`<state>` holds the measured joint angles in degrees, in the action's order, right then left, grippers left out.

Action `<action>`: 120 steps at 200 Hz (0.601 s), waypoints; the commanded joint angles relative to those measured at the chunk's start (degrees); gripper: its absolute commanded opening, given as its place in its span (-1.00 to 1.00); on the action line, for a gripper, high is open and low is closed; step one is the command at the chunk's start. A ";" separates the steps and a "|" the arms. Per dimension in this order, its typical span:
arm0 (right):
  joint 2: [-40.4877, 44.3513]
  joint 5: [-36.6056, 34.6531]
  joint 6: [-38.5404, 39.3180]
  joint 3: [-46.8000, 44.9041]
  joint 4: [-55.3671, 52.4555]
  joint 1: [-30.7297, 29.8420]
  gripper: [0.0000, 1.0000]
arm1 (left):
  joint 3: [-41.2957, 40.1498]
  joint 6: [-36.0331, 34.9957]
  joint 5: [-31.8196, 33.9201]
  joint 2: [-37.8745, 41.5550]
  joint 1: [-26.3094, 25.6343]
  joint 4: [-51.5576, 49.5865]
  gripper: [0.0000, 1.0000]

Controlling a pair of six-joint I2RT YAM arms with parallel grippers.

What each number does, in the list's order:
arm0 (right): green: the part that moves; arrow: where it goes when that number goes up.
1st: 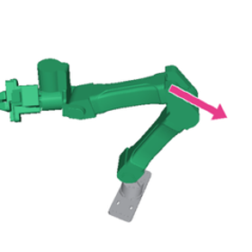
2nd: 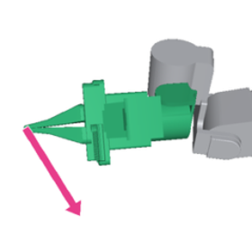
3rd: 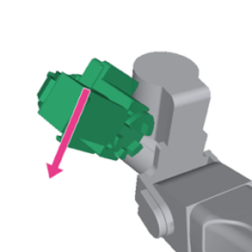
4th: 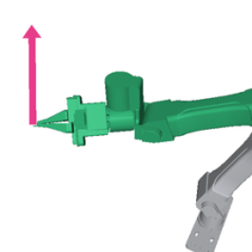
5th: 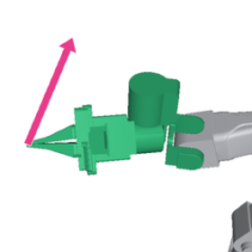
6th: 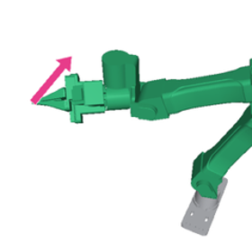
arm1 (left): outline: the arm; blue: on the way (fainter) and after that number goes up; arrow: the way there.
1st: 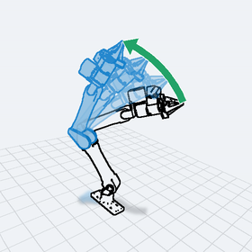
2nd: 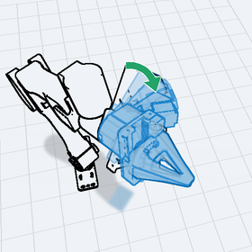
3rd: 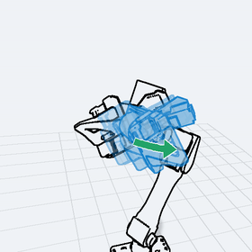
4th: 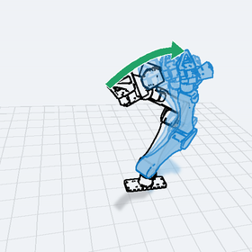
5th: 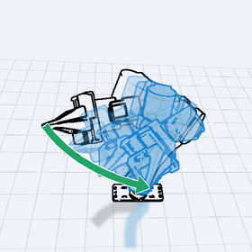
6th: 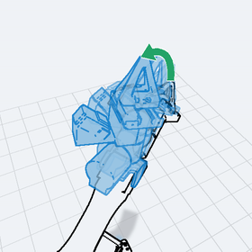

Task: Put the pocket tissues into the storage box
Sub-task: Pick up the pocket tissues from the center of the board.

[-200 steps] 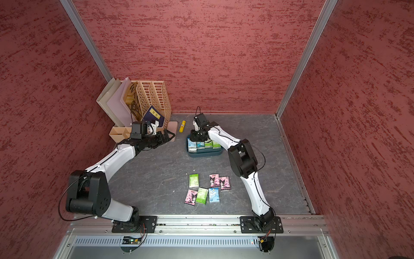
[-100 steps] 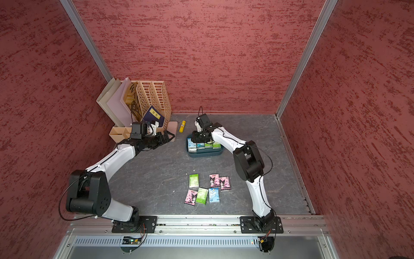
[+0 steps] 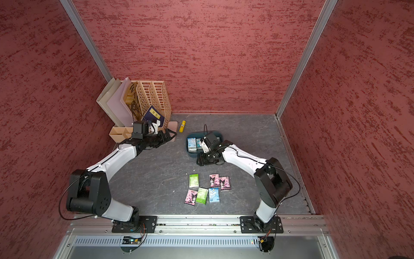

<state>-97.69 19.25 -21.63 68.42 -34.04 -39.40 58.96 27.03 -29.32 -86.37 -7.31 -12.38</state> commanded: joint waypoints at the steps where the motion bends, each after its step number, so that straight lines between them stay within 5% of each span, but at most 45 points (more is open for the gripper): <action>1: -1.49 2.75 -2.52 -1.10 2.81 -1.91 0.08 | 1.63 0.58 -0.39 -1.58 -1.61 1.87 0.99; 88: -8.89 3.70 -3.69 1.25 3.02 -6.04 0.01 | 2.66 0.20 -0.65 -3.55 -2.27 1.58 0.99; 120: -10.28 4.05 -4.28 1.89 2.92 -7.17 -0.20 | 3.27 -0.59 -0.65 -3.69 -2.09 0.47 0.99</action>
<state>-106.85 22.57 -25.15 68.42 -31.94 -45.47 60.34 27.57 -29.65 -89.30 -9.61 -11.70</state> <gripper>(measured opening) 0.454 0.996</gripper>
